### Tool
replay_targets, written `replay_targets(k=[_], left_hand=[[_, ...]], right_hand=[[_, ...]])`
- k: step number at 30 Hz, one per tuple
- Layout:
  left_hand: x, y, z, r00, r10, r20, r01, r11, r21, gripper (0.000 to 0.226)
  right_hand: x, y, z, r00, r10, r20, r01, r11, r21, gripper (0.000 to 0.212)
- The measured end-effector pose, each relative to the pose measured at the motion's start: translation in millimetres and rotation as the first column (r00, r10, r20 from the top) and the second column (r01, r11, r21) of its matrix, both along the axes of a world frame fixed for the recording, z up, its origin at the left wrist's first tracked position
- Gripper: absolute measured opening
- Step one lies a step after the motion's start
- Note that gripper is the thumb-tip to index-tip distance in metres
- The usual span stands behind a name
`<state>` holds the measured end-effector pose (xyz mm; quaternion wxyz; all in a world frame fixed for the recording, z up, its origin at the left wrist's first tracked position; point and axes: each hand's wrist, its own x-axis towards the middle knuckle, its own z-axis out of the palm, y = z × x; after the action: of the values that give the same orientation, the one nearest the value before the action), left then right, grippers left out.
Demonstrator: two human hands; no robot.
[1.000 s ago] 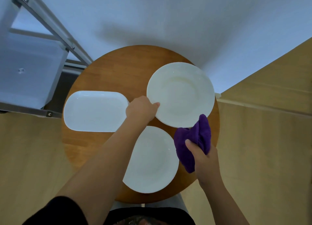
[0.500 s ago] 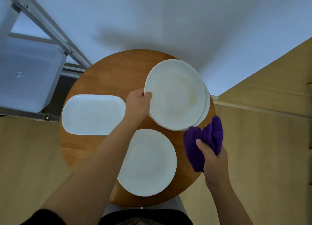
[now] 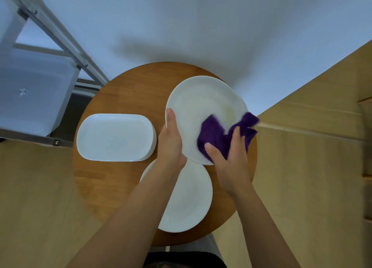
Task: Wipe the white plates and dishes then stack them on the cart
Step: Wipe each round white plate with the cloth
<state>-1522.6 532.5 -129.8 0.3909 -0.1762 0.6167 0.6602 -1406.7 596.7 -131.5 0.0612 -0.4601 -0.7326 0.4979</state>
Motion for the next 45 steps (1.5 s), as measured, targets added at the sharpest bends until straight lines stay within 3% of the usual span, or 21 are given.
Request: replay_targets(k=[3,6,10,15,19,24,28,33,36,37,39,41,42,43,44,45], left_hand=[[11.6,-13.5,11.7,1.000,0.013,-0.020,-0.012,0.999,0.037,0.038],[23.0,-28.3,24.0,1.000,0.019,0.016,-0.020,0.998,0.062,0.052],[32.6,-53.3,32.5,0.996,-0.091,0.015,0.090,0.995,0.032,0.057],[22.4,-78.6,39.8,0.981,-0.180,-0.069,0.182,0.983,0.016,0.053],[12.3,-95.1,47.7,0.961,-0.233,-0.149,0.242,0.969,0.046,0.033],[-5.2,-122.5,49.2,0.982,-0.147,-0.117,0.162,0.978,0.134,0.032],[-22.6,-141.5,46.4,0.997,-0.046,-0.066,0.053,0.992,0.111,0.040],[-36.8,-159.2,45.1,0.985,-0.165,-0.053,0.170,0.981,0.092,0.021],[-38.9,-166.3,41.7,0.982,-0.184,-0.038,0.187,0.977,0.098,0.027],[-38.8,-167.6,40.5,0.983,-0.185,-0.025,0.186,0.977,0.101,0.028],[-38.8,-169.8,38.7,0.985,-0.175,0.001,0.174,0.982,0.069,0.029],[-40.8,-173.4,36.1,0.986,-0.163,0.027,0.162,0.985,0.055,0.027],[-42.5,-175.2,35.0,0.984,-0.169,0.048,0.166,0.984,0.063,0.027],[-43.9,-176.4,35.0,0.981,-0.181,0.068,0.175,0.981,0.084,0.030],[-45.2,-177.1,36.4,0.979,-0.181,0.093,0.171,0.979,0.108,0.035],[-46.9,-176.9,37.6,0.979,-0.162,0.124,0.148,0.982,0.115,0.040]], right_hand=[[-16.8,-11.4,-6.0,0.973,-0.033,0.228,-0.009,0.984,0.180,0.086],[-28.2,-23.1,-7.2,0.937,-0.197,0.289,0.067,0.913,0.403,0.086],[-40.9,-35.1,-2.6,0.959,-0.237,0.158,0.119,0.836,0.536,0.086],[-54.4,-55.6,11.7,0.998,-0.005,0.059,-0.028,0.835,0.549,0.079],[-67.8,-88.1,30.1,0.967,0.186,-0.175,-0.050,0.808,0.586,0.056],[-64.3,-131.0,32.3,0.894,0.323,-0.310,-0.164,0.881,0.443,0.031],[-42.5,-155.4,22.8,0.874,0.356,-0.330,-0.278,0.925,0.260,0.027],[-7.0,-141.0,15.6,0.893,0.439,-0.105,-0.403,0.880,0.250,0.029],[-9.3,-132.4,17.7,0.897,0.436,0.075,-0.441,0.870,0.221,0.017],[-13.5,-129.9,19.0,0.924,0.375,0.077,-0.383,0.910,0.161,0.019],[-24.8,-121.8,30.1,0.996,0.058,-0.073,-0.055,0.998,0.034,0.030],[-33.8,-117.8,47.9,0.933,-0.194,-0.302,0.200,0.980,-0.013,0.029],[-37.5,-122.5,55.7,0.929,-0.152,-0.336,0.162,0.987,0.002,0.027],[-40.2,-130.9,59.5,0.948,-0.009,-0.318,0.021,0.999,0.033,0.030],[-41.2,-142.9,60.2,0.950,0.209,-0.233,-0.194,0.977,0.089,0.040],[-41.5,-155.4,56.2,0.883,0.465,-0.069,-0.448,0.876,0.179,0.051]])
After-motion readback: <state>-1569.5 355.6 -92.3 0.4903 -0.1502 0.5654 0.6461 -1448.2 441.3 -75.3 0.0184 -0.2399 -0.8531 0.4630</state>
